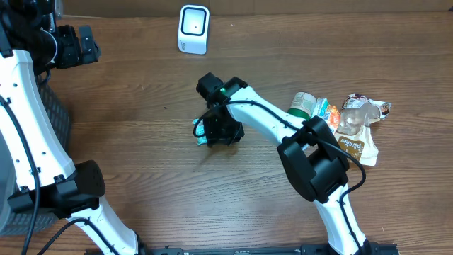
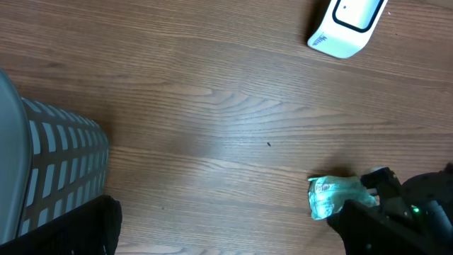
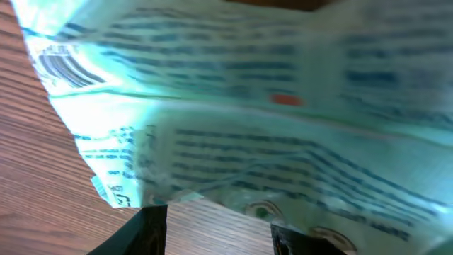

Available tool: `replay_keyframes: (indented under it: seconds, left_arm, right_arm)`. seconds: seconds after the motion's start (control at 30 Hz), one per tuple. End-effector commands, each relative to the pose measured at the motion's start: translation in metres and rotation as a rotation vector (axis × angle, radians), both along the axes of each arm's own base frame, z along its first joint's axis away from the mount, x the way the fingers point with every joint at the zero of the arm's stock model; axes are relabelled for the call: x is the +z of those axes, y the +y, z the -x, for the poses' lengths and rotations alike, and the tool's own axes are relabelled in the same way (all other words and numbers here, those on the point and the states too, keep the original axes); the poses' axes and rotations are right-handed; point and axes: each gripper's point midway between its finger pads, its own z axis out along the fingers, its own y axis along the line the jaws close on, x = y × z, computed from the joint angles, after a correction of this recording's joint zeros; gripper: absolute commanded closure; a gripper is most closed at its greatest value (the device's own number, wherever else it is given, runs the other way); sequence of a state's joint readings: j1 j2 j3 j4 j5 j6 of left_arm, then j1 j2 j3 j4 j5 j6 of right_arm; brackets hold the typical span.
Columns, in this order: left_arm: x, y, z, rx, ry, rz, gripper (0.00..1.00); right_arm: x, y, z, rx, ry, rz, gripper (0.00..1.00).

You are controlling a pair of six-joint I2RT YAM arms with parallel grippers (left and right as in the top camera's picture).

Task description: Scan the item barcode

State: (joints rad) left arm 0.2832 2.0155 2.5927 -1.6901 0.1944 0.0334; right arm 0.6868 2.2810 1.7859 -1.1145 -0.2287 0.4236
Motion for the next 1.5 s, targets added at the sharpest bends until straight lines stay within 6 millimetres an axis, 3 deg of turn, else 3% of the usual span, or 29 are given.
replay_keyframes:
  seconds: [0.0, 0.17, 0.27, 0.33, 0.5, 0.8, 1.17, 1.47]
  left_arm:
    - [0.009, -0.002, 0.002, -0.014, -0.028, -0.013, 0.00]
    - [0.009, -0.002, 0.002, -0.014, -0.028, -0.013, 0.00]
    - [0.009, -0.002, 0.002, -0.014, -0.028, -0.013, 0.00]
    - [0.009, -0.002, 0.002, -0.014, -0.028, -0.013, 0.00]
    - [0.009, -0.002, 0.002, -0.014, -0.028, -0.013, 0.00]
    - [0.009, -0.002, 0.002, -0.014, -0.028, -0.013, 0.00]
    - [0.009, -0.002, 0.002, -0.014, -0.028, -0.013, 0.00]
    - [0.009, -0.002, 0.002, -0.014, -0.028, -0.013, 0.00]
  right_arm:
    - [0.023, 0.007, -0.010, 0.032, -0.055, -0.042, 0.55]
    - [0.071, 0.008, -0.027, 0.041, -0.153, -0.112, 0.50]
    - [0.096, -0.006, -0.043, 0.043, -0.220, -0.140, 0.45]
    - [0.100, -0.023, -0.057, 0.045, -0.245, -0.143, 0.42]
    - [0.093, -0.059, -0.076, 0.050, -0.235, -0.172, 0.41]
    - [0.066, -0.078, -0.076, 0.066, -0.171, -0.368, 0.35]
    - [0.028, -0.075, -0.072, 0.021, -0.178, -0.414, 0.32]
    - [0.012, -0.059, -0.069, -0.047, -0.170, -0.512, 0.34]
